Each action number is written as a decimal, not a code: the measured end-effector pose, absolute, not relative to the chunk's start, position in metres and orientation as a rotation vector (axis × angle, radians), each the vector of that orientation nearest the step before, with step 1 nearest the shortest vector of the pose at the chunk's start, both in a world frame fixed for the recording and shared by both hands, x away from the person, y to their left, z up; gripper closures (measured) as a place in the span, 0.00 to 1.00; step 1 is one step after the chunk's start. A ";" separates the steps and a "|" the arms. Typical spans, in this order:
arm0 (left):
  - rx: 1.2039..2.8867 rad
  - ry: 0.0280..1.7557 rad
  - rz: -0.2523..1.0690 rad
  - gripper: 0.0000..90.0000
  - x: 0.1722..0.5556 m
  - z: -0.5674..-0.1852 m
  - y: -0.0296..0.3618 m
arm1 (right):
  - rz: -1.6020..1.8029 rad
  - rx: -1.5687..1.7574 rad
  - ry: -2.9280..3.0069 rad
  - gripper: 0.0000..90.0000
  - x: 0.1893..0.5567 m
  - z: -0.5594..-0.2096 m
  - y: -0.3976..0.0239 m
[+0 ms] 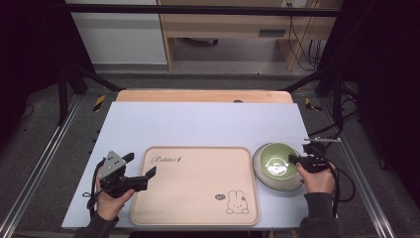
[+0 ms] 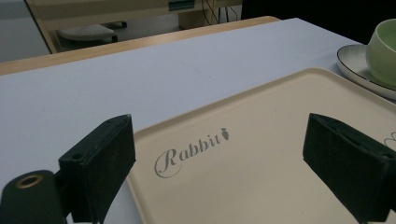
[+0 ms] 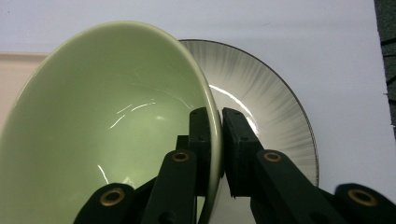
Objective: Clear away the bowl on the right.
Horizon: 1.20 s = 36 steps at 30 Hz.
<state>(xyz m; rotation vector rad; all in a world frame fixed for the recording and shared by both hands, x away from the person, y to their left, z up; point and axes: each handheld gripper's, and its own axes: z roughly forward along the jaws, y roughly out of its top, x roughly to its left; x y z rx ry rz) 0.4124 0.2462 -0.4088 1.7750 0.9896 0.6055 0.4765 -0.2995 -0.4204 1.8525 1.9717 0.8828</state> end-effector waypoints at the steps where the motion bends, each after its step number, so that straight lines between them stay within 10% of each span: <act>1: 1.775 0.989 0.606 0.10 0.412 -0.409 0.246 | 0.883 1.845 1.975 0.92 0.476 -0.420 -0.300; 36: 1.775 0.984 0.602 0.10 0.412 -0.409 0.246 | 1.026 1.674 2.068 0.92 0.463 -0.389 -0.265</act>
